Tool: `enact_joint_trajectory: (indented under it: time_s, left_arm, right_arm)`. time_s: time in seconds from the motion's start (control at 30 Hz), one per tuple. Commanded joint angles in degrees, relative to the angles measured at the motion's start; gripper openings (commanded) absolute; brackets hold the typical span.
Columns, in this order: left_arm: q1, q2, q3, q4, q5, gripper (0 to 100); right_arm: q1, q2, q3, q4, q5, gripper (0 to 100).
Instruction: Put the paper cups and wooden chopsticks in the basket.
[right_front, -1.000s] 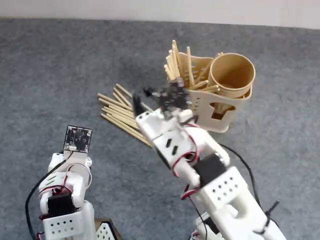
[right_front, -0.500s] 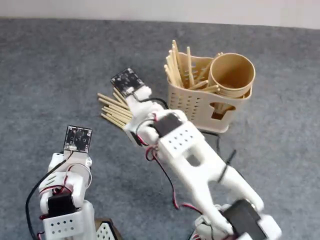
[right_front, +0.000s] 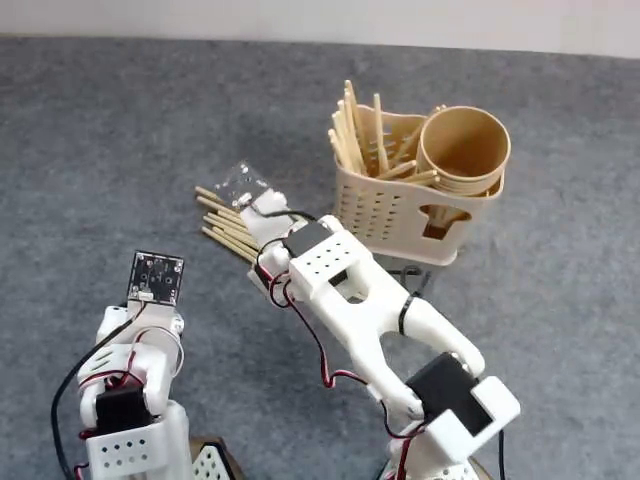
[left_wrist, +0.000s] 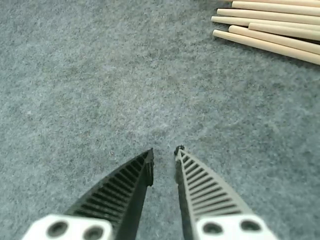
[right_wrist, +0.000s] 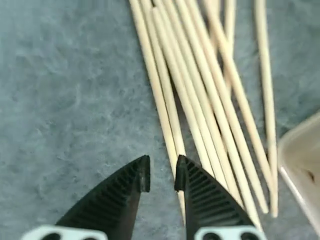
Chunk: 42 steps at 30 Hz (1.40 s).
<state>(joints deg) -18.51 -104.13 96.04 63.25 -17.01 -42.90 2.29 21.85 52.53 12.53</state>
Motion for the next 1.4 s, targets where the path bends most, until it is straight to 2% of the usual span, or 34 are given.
enact_joint_trajectory:
  time_s: [0.0, 0.27, 0.63, 0.87, 1.0, 1.13, 1.37]
  left_arm:
    - [0.66, -0.66, 1.1, 0.09, -0.44, 9]
    - [0.66, -0.66, 1.1, 0.09, -0.44, 9]
    - [0.57, -0.66, 1.1, 0.09, -0.44, 9]
    - [0.57, -0.66, 1.1, 0.09, -0.44, 9]
    - [0.57, -0.66, 1.1, 0.09, -0.44, 9]
    - [0.57, -0.66, 1.1, 0.09, -0.44, 9]
    - [0.57, -0.66, 1.1, 0.09, -0.44, 9]
  right_arm:
    - [-0.22, 0.48, -3.21, -2.15, 3.78, 10.1]
    - [-0.31, 5.85, -3.21, -6.46, 3.96, 10.2]
    - [-0.31, 9.8, -3.3, -6.46, 3.96, 10.2]
    - [0.48, 14.81, -8.66, -6.11, 4.04, 9.7]
    - [0.57, 15.96, -9.1, -6.11, 4.75, 0.7]
    - [0.4, 15.87, -9.63, -0.48, 10.55, 0.5]
    - [0.66, 15.78, -18.07, 11.65, 10.64, 0.5]
